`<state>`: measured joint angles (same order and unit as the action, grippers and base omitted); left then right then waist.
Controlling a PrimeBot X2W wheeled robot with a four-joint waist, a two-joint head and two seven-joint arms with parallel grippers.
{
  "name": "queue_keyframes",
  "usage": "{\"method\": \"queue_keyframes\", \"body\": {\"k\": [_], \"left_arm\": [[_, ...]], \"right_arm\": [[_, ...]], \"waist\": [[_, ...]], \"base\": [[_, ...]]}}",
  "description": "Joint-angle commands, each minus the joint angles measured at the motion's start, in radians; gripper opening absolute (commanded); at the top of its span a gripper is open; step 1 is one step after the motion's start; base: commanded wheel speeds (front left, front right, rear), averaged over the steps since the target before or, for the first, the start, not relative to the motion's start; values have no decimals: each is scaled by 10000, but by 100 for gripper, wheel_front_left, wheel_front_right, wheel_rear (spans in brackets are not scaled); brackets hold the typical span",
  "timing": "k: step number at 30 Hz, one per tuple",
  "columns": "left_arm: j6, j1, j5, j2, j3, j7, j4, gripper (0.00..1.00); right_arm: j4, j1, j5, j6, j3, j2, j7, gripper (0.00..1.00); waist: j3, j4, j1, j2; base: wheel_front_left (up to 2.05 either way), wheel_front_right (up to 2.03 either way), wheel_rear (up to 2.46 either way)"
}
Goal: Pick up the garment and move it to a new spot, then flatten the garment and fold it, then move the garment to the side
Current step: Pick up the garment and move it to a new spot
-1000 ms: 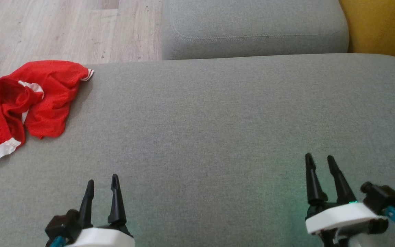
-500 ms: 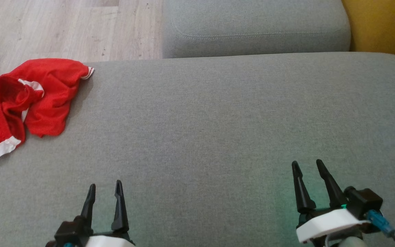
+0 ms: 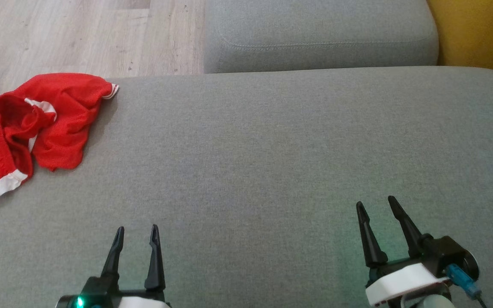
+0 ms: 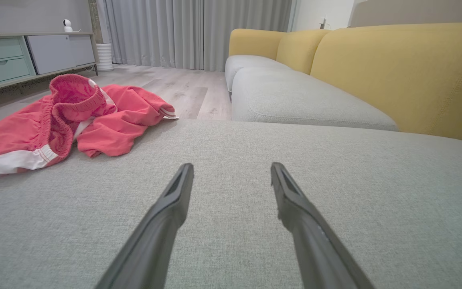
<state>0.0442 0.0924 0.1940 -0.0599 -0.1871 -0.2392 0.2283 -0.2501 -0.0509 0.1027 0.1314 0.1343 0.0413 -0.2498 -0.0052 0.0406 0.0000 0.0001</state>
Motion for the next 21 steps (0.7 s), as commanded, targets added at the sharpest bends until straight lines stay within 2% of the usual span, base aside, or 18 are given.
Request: {"method": "queue_keyframes", "body": {"k": [1,15,21], "left_arm": [[55,-162,-24,-124,301,-68,-322,100],[118,-173,118,-205,218,82,-333,100],[109,-262,164,-232,153,107,-305,100]], "right_arm": [[342,410,-67,-7,265,89,-120,100],[289,405,88,-7,145,89,-120,100],[342,340,91,-7,-11,89,-120,100]], "waist": [[-5,-1,0,-1],[-23,71,0,-1],[3,580,0,-1]], "base": [[0,0,0],[0,0,0],[0,0,0]]}}
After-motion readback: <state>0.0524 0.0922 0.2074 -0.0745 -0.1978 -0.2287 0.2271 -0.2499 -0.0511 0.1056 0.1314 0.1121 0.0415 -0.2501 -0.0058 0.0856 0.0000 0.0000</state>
